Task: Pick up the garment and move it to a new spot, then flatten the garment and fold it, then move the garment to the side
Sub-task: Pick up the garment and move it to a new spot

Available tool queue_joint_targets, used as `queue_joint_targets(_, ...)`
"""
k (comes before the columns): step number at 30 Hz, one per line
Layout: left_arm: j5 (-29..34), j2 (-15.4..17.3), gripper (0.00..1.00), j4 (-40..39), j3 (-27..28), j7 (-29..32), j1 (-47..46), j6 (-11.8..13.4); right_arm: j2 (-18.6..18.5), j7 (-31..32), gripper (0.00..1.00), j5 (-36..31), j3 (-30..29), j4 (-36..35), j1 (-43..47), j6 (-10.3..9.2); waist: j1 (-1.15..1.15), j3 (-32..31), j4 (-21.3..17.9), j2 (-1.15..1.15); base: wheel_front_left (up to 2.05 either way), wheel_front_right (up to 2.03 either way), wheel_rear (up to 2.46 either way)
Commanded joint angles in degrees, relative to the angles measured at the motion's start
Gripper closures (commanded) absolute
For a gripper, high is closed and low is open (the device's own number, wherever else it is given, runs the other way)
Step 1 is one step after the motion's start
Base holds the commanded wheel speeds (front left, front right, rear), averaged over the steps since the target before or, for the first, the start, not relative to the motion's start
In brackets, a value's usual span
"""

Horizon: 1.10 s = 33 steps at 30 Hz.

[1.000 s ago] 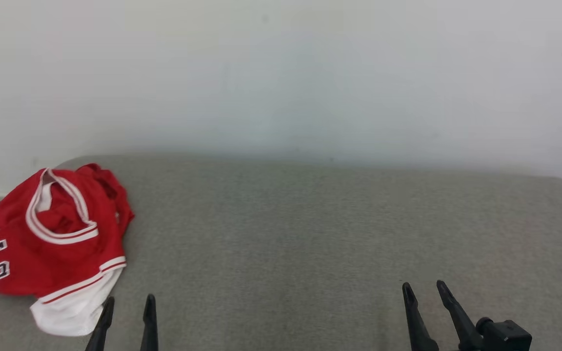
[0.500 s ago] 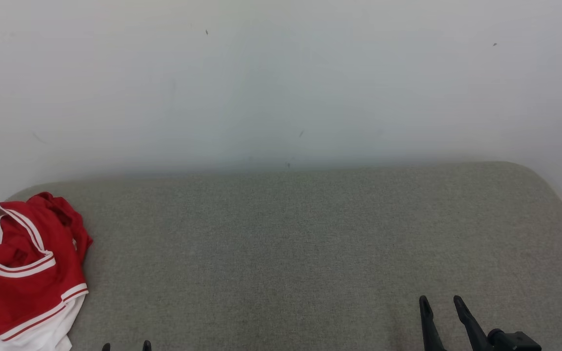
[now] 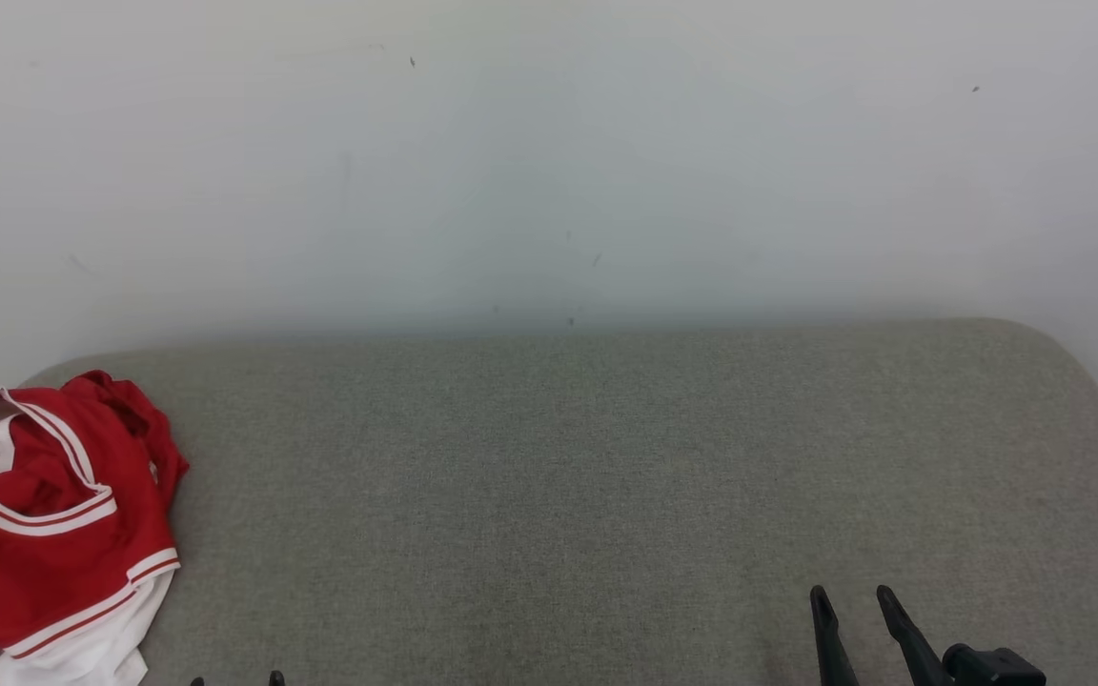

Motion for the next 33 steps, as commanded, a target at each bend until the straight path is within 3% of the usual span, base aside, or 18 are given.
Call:
queue_joint_targets(1, 0.5, -0.3, 0.00, -0.3, 0.1, -0.2, 0.5, 0.1, 0.0, 0.1, 0.00, 0.0, -0.2, 0.0, -0.1, -0.12, 0.00, 0.0, 0.3, 0.00, 0.00, 0.00, 0.00)
queue_joint_targets(11, 1.2, -0.2, 0.00, -0.9, 0.0, -0.2, 1.2, 0.4, 0.1, -0.3, 0.00, 1.1, 0.4, 0.1, 1.1, -0.12, 0.00, -0.7, 6.3, 0.00, 0.00, 0.00, 0.00)
queue_joint_targets(22, 1.2, 2.5, 0.00, -3.5, 1.7, 1.9, 3.0, 1.5, 0.1, -2.1, 0.00, 4.3, 2.6, 2.2, 1.6, -0.12, 0.00, -1.9, 21.1, 0.00, 0.00, 0.00, 0.00)
queue_joint_targets(33, -1.5, 0.8, 0.00, -7.5, 5.3, 0.6, 5.4, 5.1, 0.0, -2.3, 0.00, 4.3, 8.7, 4.7, -5.7, -0.12, 0.00, 3.0, 26.8, 0.00, 0.00, 0.00, 0.00)
